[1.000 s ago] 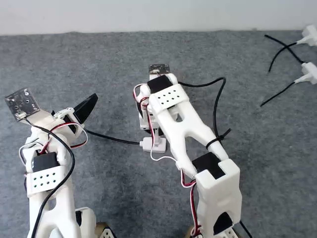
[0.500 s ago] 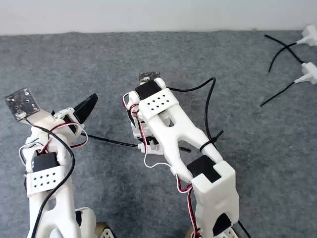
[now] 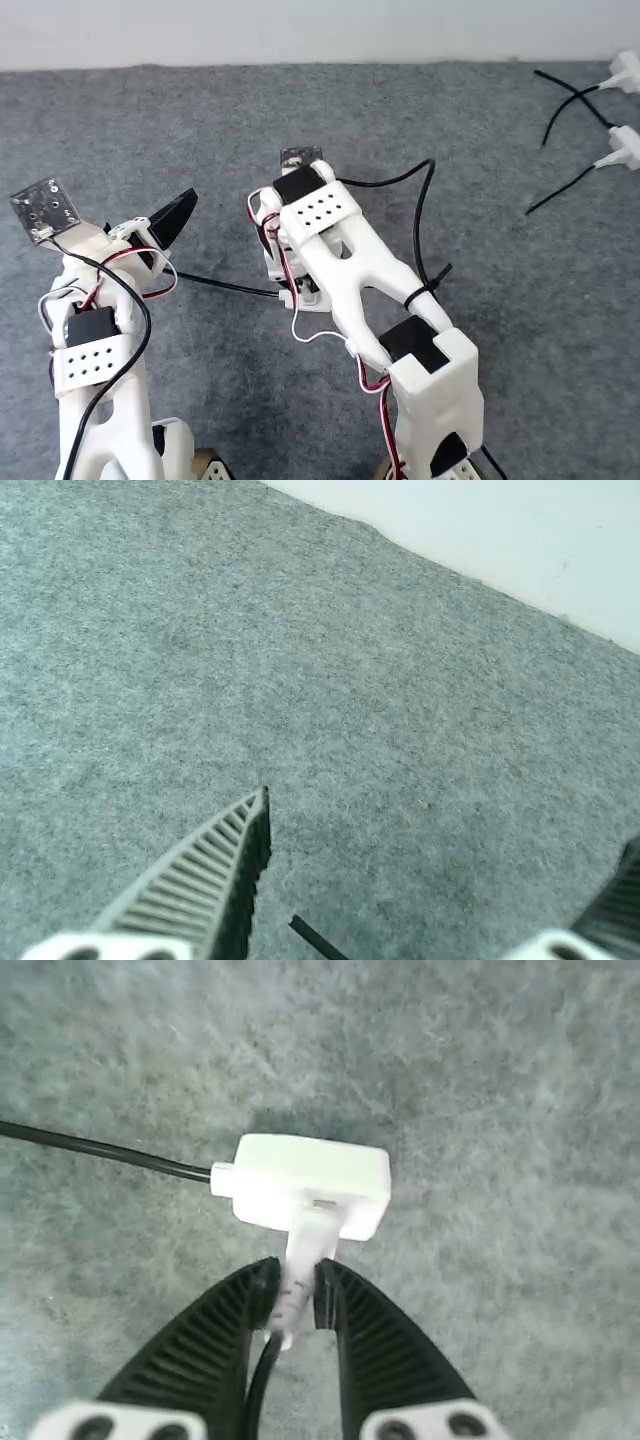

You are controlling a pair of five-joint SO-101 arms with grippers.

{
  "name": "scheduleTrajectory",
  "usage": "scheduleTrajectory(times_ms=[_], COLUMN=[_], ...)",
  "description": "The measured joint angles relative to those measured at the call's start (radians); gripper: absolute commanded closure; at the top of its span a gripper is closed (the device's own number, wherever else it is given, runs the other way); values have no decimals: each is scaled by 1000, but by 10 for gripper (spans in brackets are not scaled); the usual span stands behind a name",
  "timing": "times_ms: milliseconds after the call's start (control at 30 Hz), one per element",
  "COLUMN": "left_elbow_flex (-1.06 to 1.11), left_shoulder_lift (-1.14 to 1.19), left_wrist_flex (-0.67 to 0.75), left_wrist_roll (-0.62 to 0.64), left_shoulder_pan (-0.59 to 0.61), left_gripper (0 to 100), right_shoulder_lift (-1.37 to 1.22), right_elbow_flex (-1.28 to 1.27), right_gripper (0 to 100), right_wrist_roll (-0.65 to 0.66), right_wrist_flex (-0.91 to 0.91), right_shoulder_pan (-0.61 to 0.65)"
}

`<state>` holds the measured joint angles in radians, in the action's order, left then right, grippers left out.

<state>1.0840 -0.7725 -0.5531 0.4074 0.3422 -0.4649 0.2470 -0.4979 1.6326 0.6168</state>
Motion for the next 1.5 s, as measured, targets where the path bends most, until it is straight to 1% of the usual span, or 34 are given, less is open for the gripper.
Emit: scheduleTrajectory(times_ms=[200, 433, 833, 1500], left_elbow_flex=[0, 0, 0, 0], left_shoulder_lift=[0, 0, 0, 0], left_wrist_flex=[0, 0, 0, 0], left_wrist_roll=[0, 0, 0, 0], left_shoulder_pan=[0, 0, 0, 0], left_gripper=[504, 504, 504, 504], right_shoulder_lift=[0, 0, 6, 8], right_elbow_flex=[-64, -64, -170, -187], right_gripper=[991, 991, 991, 991], right_wrist_roll=[-2, -2, 0, 0], right_wrist_flex=[-63, -71, -209, -221], right_shoulder_pan=[0, -3, -25, -25])
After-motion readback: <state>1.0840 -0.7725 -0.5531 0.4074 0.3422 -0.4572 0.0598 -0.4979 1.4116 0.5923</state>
